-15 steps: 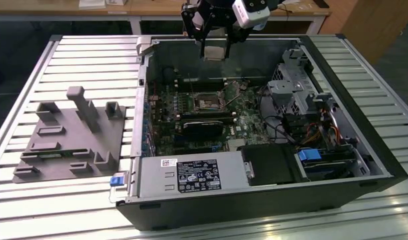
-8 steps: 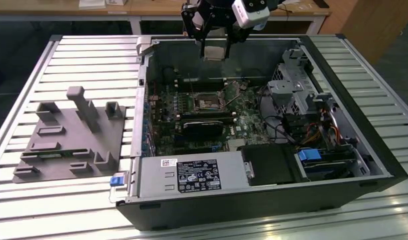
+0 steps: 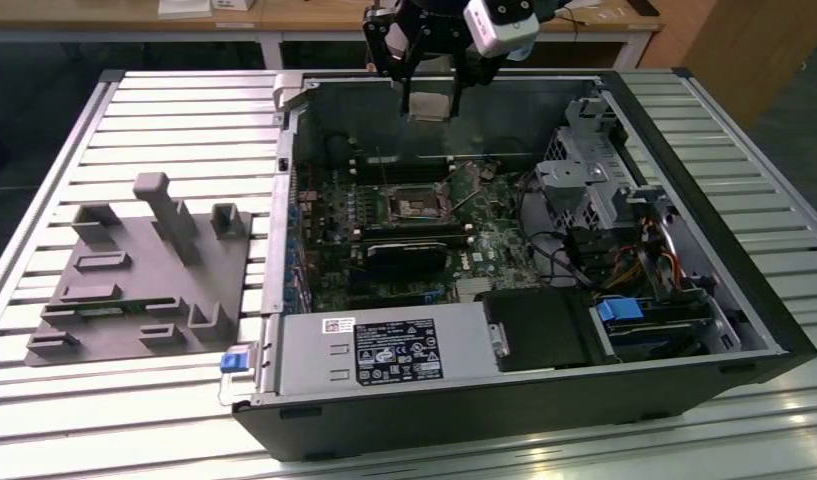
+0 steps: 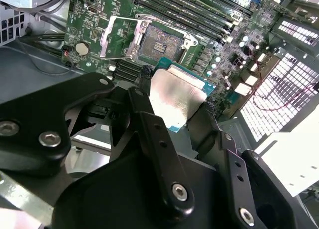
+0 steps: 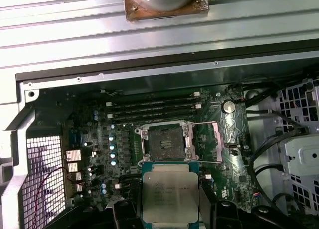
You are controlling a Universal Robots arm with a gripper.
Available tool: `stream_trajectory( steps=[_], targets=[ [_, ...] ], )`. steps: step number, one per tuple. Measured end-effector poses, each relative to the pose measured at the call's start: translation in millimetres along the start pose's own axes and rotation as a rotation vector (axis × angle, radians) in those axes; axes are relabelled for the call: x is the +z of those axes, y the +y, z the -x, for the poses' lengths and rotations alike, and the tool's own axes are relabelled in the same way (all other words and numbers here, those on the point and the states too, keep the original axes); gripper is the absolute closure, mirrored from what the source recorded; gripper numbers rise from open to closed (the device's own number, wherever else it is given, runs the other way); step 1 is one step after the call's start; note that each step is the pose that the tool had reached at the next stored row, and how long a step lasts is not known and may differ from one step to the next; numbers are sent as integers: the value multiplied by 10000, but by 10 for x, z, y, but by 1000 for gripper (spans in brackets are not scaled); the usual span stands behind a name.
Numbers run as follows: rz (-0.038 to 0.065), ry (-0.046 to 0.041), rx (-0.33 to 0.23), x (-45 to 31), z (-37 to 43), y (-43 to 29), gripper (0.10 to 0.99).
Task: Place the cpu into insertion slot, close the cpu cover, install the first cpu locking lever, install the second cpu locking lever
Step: 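Place the cpu into insertion slot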
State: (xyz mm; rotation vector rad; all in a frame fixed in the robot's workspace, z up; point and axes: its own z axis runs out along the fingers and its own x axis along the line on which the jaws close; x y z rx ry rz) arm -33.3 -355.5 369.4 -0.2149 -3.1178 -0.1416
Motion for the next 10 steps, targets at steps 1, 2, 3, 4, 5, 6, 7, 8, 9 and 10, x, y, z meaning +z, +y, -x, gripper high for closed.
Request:
stream_trajectory(
  steps=[1, 2, 3, 4, 5, 6, 7, 8, 9, 10],
  targets=[
    [1, -1, 13, 0, 0, 0, 545],
    [1, -3, 26, 0, 0, 0, 545],
    [1, -4, 39, 0, 0, 0, 545],
    [2, -5, 53, 0, 0, 0, 545],
    [2, -6, 68, 0, 0, 0, 545],
    [2, -8, 82, 0, 0, 0, 545],
    [2, -9, 97, 0, 0, 0, 545],
    [3, -10, 112, 0, 0, 0, 545],
    [3, -12, 128, 0, 0, 0, 545],
    [3, -13, 146, 0, 0, 0, 545]
  ],
)
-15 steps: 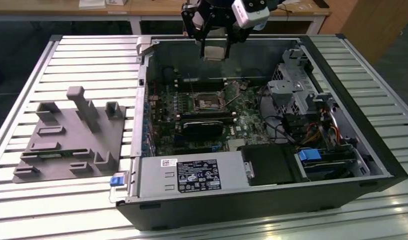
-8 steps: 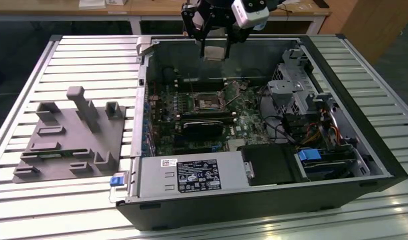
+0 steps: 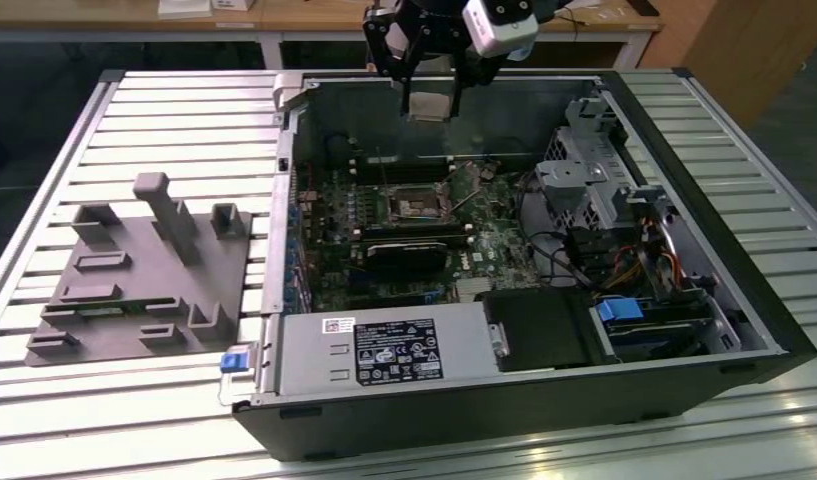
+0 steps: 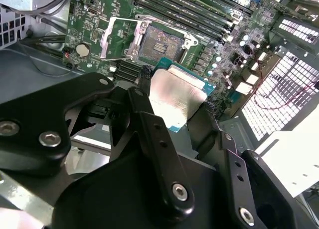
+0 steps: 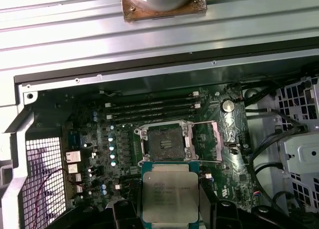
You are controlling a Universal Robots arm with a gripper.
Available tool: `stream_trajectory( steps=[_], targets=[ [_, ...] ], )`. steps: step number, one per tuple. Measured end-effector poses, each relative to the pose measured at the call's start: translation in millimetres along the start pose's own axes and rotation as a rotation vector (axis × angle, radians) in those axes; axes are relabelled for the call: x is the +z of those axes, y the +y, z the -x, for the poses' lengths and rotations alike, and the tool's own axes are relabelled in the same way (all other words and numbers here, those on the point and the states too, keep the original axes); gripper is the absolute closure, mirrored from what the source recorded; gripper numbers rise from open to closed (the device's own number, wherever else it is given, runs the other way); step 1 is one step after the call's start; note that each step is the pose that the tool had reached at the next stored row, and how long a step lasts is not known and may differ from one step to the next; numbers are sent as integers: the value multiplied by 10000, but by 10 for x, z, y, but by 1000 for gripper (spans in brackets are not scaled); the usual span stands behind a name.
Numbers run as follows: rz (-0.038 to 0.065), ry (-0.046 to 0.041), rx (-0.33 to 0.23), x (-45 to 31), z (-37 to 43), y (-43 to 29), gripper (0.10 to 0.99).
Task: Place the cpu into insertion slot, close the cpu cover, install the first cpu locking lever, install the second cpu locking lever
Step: 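Place the cpu into insertion slot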
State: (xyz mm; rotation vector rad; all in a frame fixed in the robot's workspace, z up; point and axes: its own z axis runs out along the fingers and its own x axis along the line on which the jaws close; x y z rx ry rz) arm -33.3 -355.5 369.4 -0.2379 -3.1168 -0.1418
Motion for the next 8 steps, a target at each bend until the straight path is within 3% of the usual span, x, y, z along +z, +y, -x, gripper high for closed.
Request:
stream_trajectory(
  steps=[8],
  targets=[
    [2, -14, 156, 0, 0, 0, 545]
  ],
)
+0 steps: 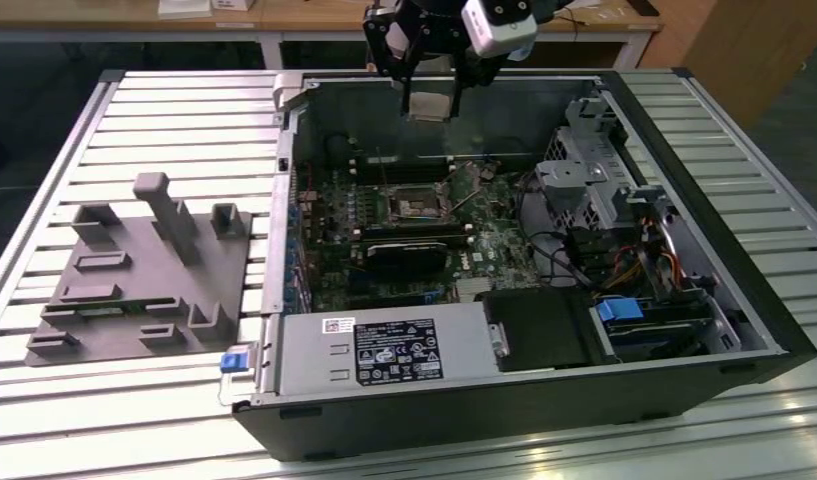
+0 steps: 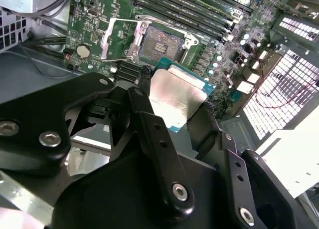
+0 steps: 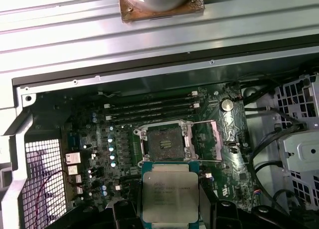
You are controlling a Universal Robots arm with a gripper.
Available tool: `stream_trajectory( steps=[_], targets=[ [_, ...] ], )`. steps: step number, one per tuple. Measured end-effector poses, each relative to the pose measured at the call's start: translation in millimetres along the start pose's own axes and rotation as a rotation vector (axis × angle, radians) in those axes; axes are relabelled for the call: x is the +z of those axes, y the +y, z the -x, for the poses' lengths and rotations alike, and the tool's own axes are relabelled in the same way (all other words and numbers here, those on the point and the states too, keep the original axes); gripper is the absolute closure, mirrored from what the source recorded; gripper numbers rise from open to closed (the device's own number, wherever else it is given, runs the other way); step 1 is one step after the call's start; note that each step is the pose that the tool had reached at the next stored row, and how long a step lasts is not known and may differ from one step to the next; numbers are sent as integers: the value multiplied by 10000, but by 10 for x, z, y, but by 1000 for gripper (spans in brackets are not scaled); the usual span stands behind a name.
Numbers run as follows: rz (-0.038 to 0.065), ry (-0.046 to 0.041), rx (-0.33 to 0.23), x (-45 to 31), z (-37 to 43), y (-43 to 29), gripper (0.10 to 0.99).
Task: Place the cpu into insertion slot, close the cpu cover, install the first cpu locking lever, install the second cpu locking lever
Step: 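Place the cpu into insertion slot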
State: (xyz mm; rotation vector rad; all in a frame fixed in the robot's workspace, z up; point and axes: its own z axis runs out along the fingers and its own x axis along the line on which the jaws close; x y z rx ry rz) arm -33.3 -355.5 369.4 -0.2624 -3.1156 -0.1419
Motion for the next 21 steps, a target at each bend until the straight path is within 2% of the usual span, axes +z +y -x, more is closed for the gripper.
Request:
stream_trajectory(
  steps=[21],
  targets=[
    [8, -35, 396, 0, 0, 0, 545]
  ],
)
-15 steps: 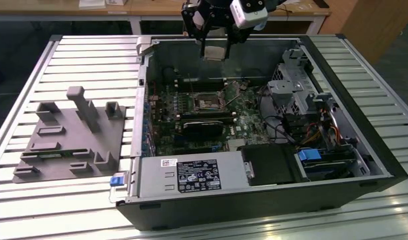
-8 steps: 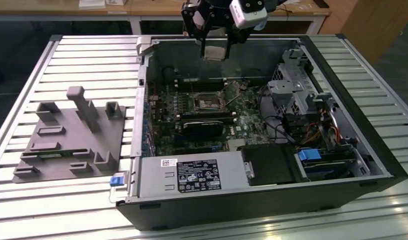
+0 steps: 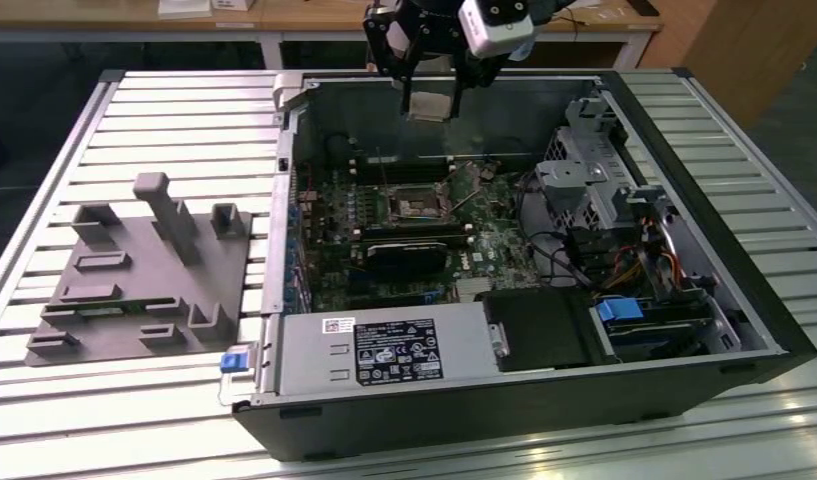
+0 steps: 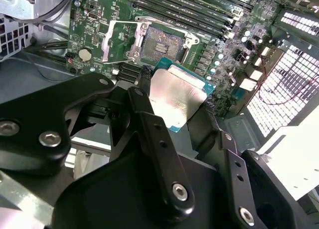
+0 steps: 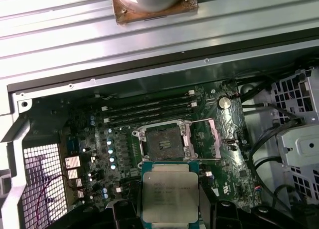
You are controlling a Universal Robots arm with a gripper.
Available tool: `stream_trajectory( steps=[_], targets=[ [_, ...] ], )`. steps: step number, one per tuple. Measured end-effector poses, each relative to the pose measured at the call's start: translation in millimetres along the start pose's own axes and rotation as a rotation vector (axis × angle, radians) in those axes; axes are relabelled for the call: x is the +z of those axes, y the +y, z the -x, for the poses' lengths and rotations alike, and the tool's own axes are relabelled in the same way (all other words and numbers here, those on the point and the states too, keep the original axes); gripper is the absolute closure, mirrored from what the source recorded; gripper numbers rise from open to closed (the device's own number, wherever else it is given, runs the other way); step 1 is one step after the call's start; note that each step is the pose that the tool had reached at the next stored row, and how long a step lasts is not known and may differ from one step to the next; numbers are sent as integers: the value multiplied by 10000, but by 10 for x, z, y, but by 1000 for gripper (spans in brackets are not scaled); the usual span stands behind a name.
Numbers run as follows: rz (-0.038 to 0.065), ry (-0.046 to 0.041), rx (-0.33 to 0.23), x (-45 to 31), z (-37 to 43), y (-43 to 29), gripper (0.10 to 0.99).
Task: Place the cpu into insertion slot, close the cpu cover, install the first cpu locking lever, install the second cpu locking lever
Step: 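Place the cpu into insertion slot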
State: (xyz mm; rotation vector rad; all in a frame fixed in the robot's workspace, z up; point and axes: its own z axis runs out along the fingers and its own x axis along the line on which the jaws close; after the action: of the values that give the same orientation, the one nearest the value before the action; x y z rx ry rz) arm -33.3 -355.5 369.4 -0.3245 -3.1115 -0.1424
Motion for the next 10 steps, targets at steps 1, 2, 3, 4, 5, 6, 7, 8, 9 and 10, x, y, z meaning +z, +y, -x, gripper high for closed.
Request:
stream_trajectory(
  steps=[1, 2, 3, 4, 5, 6, 7, 8, 9, 10],
  targets=[
    [0, -2, 17, 0, 0, 0, 545],
    [1, -3, 35, 0, 0, 0, 545],
    [1, -5, 53, 0, 0, 0, 545],
    [2, -7, 71, 0, 0, 0, 545],
    [1, -8, 88, 0, 0, 0, 545],
    [2, -9, 105, 0, 0, 0, 545],
    [2, -11, 122, 0, 0, 0, 545],
    [3, -13, 139, 0, 0, 0, 545],
    [9, -44, 485, 0, 0, 0, 545],
    [10, -46, 507, 0, 0, 0, 545]
  ],
)
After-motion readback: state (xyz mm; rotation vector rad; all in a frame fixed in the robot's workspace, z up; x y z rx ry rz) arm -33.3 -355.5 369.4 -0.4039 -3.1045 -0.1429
